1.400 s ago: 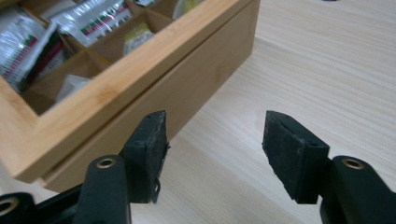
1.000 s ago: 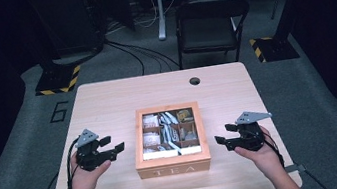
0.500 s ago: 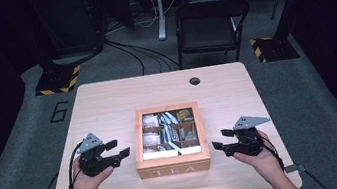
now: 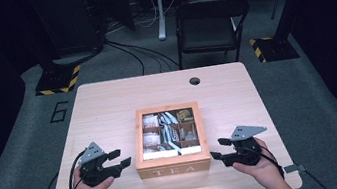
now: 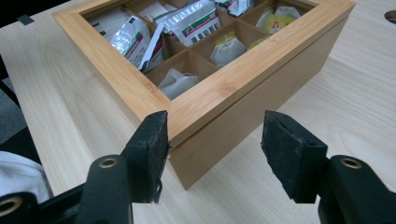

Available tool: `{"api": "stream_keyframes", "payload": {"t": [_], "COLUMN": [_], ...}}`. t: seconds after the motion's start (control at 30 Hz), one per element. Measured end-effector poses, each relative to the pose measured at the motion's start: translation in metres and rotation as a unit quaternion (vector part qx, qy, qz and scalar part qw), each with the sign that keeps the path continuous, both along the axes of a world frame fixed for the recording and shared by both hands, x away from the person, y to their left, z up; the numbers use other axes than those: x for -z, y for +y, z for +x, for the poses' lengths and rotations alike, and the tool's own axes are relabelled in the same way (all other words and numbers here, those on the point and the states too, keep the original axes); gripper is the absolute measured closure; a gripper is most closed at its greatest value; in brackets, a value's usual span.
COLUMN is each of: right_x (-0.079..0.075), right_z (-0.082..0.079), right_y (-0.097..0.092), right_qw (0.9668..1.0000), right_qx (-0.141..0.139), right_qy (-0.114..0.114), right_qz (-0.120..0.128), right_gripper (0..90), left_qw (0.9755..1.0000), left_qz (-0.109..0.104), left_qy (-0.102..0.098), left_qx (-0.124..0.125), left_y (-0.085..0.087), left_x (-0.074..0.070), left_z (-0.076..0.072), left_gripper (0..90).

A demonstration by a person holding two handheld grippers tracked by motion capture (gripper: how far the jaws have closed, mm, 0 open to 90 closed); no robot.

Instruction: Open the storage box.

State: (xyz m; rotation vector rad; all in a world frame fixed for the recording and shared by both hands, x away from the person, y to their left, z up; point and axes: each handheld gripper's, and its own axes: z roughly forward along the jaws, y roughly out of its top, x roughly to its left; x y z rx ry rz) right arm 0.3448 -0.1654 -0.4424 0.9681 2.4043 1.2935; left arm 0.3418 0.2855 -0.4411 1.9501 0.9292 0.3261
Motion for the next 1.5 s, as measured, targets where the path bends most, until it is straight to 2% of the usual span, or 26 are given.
{"api": "stream_keyframes", "payload": {"t": [0.13, 0.23, 0.33, 0.53, 0.67, 0.83, 1.13, 1.3, 1.47, 1.5], "right_x": [0.001, 0.003, 0.008, 0.014, 0.016, 0.021, 0.026, 0.028, 0.029, 0.029], "right_z": [-0.005, -0.006, -0.008, -0.013, -0.014, -0.014, -0.015, -0.014, -0.013, -0.013], "right_y": [0.002, 0.003, 0.004, 0.007, 0.007, 0.009, 0.014, 0.016, 0.018, 0.019], "right_qw": [1.0000, 1.0000, 0.9999, 0.9999, 0.9999, 0.9998, 0.9995, 0.9994, 0.9994, 0.9994], "right_qx": [-0.002, -0.007, -0.007, -0.012, -0.012, -0.014, -0.018, -0.021, -0.020, -0.020], "right_qy": [-0.003, -0.004, 0.004, 0.007, 0.008, 0.009, 0.017, 0.015, 0.019, 0.020], "right_qz": [0.001, 0.006, 0.009, -0.002, -0.006, -0.014, -0.020, -0.024, -0.022, -0.021], "right_gripper": [42.5, 45.9, 49.8, 53.4, 56.8, 59.3, 61.5, 62.7, 65.2, 65.5], "left_qw": [0.9999, 0.9998, 0.9998, 0.9992, 0.9989, 0.9986, 0.9969, 0.9969, 0.9961, 0.9963], "left_qz": [0.008, 0.003, 0.001, 0.007, 0.000, 0.016, 0.024, 0.029, 0.045, 0.043], "left_qy": [0.003, 0.003, 0.005, 0.008, 0.014, 0.010, 0.028, 0.027, 0.028, 0.032], "left_qx": [0.013, 0.018, 0.019, 0.039, 0.045, 0.050, 0.069, 0.067, 0.070, 0.068], "left_y": [-0.002, -0.004, -0.006, -0.007, -0.009, -0.013, -0.016, -0.018, -0.022, -0.023], "left_x": [0.003, 0.005, 0.008, 0.014, 0.016, 0.019, 0.023, 0.026, 0.027, 0.028], "left_z": [-0.005, -0.008, -0.011, -0.015, -0.017, -0.017, -0.017, -0.016, -0.016, -0.017], "left_gripper": [46.2, 49.2, 54.3, 59.6, 61.9, 62.8, 66.9, 67.2, 68.4, 68.7]}}
